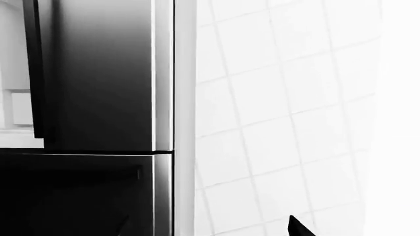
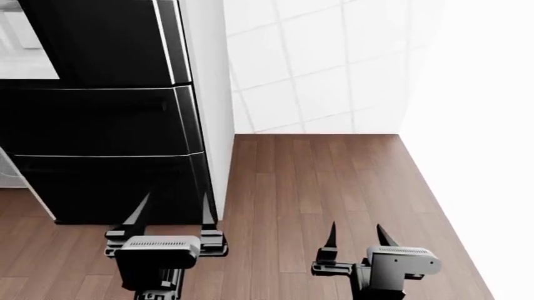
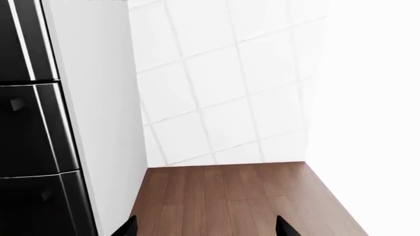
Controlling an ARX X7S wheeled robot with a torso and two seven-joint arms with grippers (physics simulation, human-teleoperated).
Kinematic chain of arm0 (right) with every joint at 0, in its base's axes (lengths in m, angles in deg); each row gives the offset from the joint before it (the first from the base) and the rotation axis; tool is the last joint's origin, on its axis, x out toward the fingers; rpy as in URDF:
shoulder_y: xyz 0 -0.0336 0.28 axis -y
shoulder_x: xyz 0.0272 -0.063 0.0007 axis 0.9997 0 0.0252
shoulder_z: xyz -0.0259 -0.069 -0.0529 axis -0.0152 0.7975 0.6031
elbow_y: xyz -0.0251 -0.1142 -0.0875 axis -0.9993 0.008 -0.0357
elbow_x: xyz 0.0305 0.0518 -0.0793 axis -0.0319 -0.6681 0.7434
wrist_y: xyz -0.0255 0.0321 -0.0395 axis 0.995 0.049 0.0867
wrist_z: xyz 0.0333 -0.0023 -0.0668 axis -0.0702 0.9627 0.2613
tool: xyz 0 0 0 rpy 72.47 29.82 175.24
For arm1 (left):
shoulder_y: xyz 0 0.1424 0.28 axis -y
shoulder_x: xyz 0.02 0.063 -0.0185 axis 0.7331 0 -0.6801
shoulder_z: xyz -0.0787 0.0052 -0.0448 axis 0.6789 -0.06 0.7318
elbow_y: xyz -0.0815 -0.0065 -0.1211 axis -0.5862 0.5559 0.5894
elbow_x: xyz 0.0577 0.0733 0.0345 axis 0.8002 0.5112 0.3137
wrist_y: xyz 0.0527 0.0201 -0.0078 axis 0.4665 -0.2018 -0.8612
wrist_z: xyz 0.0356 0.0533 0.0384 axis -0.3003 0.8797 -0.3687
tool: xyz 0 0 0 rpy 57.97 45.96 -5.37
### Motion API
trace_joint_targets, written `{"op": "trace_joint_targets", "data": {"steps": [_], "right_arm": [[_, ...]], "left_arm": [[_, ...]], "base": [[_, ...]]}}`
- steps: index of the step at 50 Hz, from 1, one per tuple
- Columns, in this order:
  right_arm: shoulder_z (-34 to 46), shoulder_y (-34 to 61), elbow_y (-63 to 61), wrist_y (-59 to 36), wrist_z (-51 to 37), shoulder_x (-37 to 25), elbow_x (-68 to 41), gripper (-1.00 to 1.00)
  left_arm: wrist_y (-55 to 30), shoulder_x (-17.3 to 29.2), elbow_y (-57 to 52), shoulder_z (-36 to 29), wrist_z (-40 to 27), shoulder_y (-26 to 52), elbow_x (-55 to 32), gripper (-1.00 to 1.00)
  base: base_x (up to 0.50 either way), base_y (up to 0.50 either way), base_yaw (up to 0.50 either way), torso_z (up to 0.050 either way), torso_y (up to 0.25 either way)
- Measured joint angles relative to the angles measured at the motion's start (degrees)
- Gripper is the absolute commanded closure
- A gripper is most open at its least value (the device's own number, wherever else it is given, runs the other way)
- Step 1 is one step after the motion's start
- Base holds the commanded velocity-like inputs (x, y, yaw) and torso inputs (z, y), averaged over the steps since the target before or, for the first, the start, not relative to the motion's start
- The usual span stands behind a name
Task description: Close the fridge doors
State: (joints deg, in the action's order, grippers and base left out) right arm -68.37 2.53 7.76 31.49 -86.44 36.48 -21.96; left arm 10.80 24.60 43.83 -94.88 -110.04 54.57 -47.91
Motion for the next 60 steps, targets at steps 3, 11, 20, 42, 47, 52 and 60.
{"op": "trace_joint_targets", "data": {"steps": [3, 11, 20, 42, 47, 52, 60], "right_arm": [[0.0, 0.0, -0.02, 0.07, -0.11, -0.03, 0.01, -1.0], [-0.1, 0.03, -0.03, 0.17, -0.44, -0.27, 0.08, -1.0], [0.1, 0.03, -0.07, 0.24, -0.61, -0.28, 0.1, -1.0], [0.45, 0.06, -0.11, 0.33, -0.93, -0.46, -0.03, -1.0], [0.51, 0.07, -0.12, 0.36, -0.99, -0.5, -0.08, -1.0], [0.57, 0.1, -0.11, 0.39, -1.04, -0.54, -0.15, -1.0], [0.66, 0.12, -0.09, 0.46, -1.1, -0.6, -0.26, -1.0]], "left_arm": [[0.0, 0.03, -0.01, 0.02, -0.01, 0.02, 0.0, -1.0], [-0.05, -0.07, -0.05, -0.1, 0.01, 0.04, 0.07, -1.0], [0.0, 0.03, -0.07, 0.05, -0.03, 0.05, -0.01, -1.0], [0.11, -0.03, 0.05, 0.14, 0.03, 0.09, -0.11, -1.0], [0.14, -0.05, 0.06, 0.14, 0.04, 0.08, -0.12, -1.0], [0.16, -0.06, 0.1, 0.15, 0.06, 0.07, -0.12, -1.0], [0.16, -0.06, 0.11, 0.17, 0.06, 0.07, -0.13, -1.0]], "base": [[0.0, 0.0, 0.0, 0.0, 0.0], [0.0, 0.19, 0.0, 0.0, 0.0], [0.0, 0.34, 0.0, 0.0, 0.0], [0.0, 0.35, 0.0, 0.0, 0.0], [0.0, 0.35, 0.0, 0.0, 0.0], [0.0, 0.35, 0.0, 0.0, 0.0], [0.0, 0.35, 0.0, 0.0, 0.0]]}}
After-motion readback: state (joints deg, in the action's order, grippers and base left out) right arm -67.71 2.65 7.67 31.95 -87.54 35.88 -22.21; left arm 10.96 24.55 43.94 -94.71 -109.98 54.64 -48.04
